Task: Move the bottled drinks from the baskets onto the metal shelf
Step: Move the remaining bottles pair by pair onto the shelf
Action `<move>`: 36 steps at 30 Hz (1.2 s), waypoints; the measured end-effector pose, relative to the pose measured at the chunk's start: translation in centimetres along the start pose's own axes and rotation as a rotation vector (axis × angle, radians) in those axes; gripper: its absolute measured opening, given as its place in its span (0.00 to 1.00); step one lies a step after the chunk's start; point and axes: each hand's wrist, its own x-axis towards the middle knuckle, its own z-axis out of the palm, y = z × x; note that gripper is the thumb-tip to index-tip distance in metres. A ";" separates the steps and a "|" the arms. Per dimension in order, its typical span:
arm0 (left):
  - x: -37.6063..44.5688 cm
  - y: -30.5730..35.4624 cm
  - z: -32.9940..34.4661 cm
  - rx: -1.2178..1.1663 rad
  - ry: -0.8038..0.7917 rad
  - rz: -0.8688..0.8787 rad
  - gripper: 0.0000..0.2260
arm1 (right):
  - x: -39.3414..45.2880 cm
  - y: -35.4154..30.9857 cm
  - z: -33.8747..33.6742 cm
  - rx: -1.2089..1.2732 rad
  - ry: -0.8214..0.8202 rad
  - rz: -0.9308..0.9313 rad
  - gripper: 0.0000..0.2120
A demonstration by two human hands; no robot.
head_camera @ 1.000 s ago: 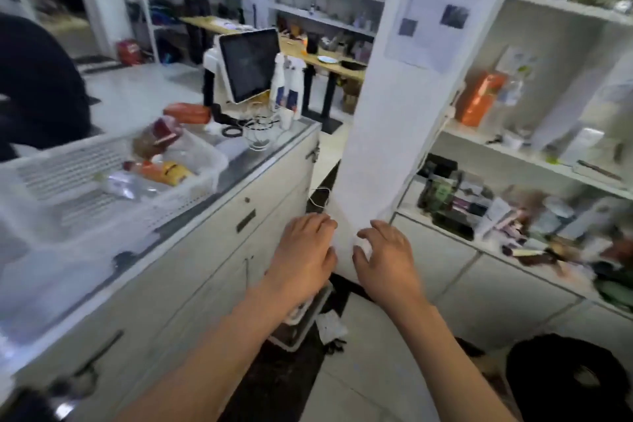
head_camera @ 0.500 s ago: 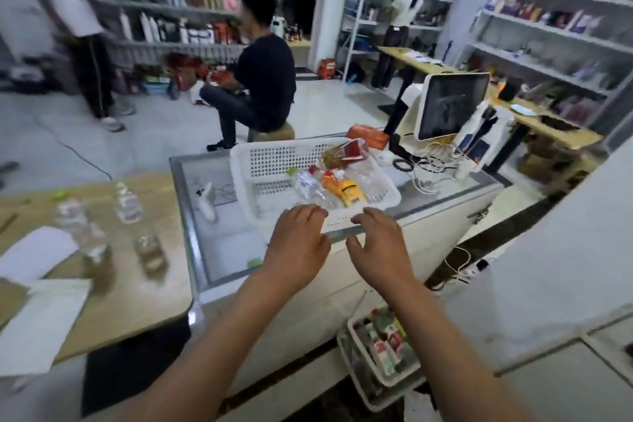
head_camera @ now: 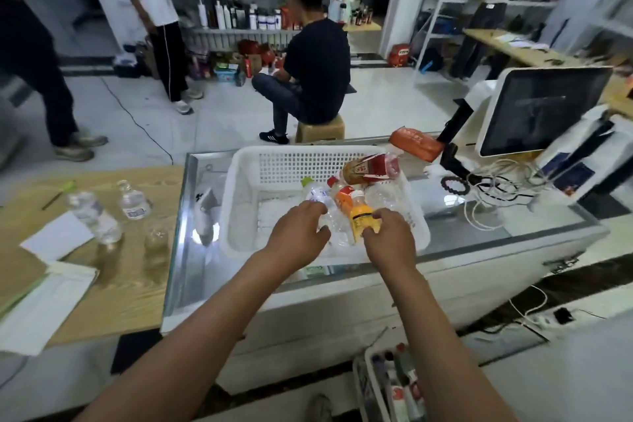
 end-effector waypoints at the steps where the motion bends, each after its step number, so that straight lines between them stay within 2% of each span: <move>1: 1.0 0.0 0.8 -0.032 -0.013 -0.047 0.16 | 1.1 0.5 0.3 -0.013 -0.015 0.012 0.16; 6: 5.5 -0.5 3.7 -0.459 -0.160 -0.480 0.04 | 3.9 1.7 2.0 -0.048 -0.091 0.091 0.20; 9: 7.4 -1.2 5.1 -0.693 -0.174 -0.725 0.09 | 4.7 2.1 2.8 -0.054 -0.122 0.127 0.24; 15: 10.7 -0.8 7.6 -0.823 -0.116 -0.917 0.18 | 5.6 2.0 3.8 -0.188 -0.208 0.177 0.31; 23: 13.4 -1.8 9.9 -0.664 -0.031 -0.989 0.30 | 6.8 1.9 3.8 -0.164 -0.312 0.284 0.27; 26: 13.5 -2.5 10.2 -0.554 -0.033 -0.936 0.32 | 7.5 2.3 3.3 0.006 -0.336 0.334 0.26; 32: 13.6 -4.0 9.4 -0.516 -0.123 -0.842 0.26 | 7.9 3.4 1.3 0.656 -0.308 0.414 0.27; 36: 13.7 -5.6 7.8 -0.571 -0.199 -0.873 0.25 | 8.2 3.8 0.0 1.024 -0.304 0.486 0.16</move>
